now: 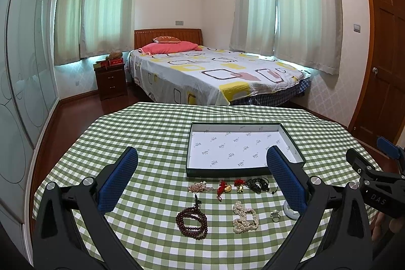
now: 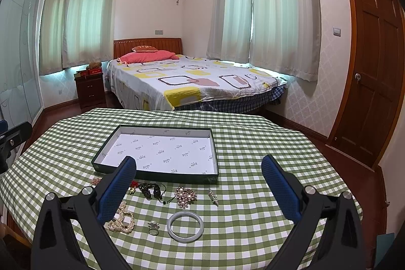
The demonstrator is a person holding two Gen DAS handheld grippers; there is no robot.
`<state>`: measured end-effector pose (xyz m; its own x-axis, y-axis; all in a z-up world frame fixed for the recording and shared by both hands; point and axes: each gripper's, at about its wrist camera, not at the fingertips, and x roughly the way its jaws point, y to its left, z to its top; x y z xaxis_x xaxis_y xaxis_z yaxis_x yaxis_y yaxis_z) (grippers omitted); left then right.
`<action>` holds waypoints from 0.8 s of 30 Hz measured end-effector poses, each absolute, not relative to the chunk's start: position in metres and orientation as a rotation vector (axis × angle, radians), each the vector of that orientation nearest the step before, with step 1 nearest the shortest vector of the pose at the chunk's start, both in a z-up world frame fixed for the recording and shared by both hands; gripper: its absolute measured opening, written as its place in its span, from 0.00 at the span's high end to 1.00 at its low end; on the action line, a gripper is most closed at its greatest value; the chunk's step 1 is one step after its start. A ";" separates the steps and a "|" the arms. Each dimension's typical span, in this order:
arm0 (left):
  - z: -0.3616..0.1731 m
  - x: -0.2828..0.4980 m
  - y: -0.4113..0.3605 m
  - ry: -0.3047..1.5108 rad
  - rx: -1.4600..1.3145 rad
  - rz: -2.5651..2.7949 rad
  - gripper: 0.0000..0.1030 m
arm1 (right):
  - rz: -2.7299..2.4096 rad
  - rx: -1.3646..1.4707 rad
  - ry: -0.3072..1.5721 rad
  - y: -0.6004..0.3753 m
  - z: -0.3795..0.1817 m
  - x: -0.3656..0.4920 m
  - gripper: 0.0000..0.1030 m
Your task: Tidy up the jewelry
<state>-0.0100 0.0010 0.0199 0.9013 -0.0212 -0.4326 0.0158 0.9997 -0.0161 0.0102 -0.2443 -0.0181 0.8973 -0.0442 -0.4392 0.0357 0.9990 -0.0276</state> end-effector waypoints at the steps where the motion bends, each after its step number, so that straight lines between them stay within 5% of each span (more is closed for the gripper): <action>1: 0.019 -0.010 0.001 0.447 -0.012 -0.020 0.04 | -0.041 -0.018 0.456 -0.246 -0.017 0.013 0.06; 24: 0.016 -0.012 0.001 0.451 -0.017 -0.020 0.04 | -0.044 -0.024 0.447 -0.240 -0.023 0.006 0.06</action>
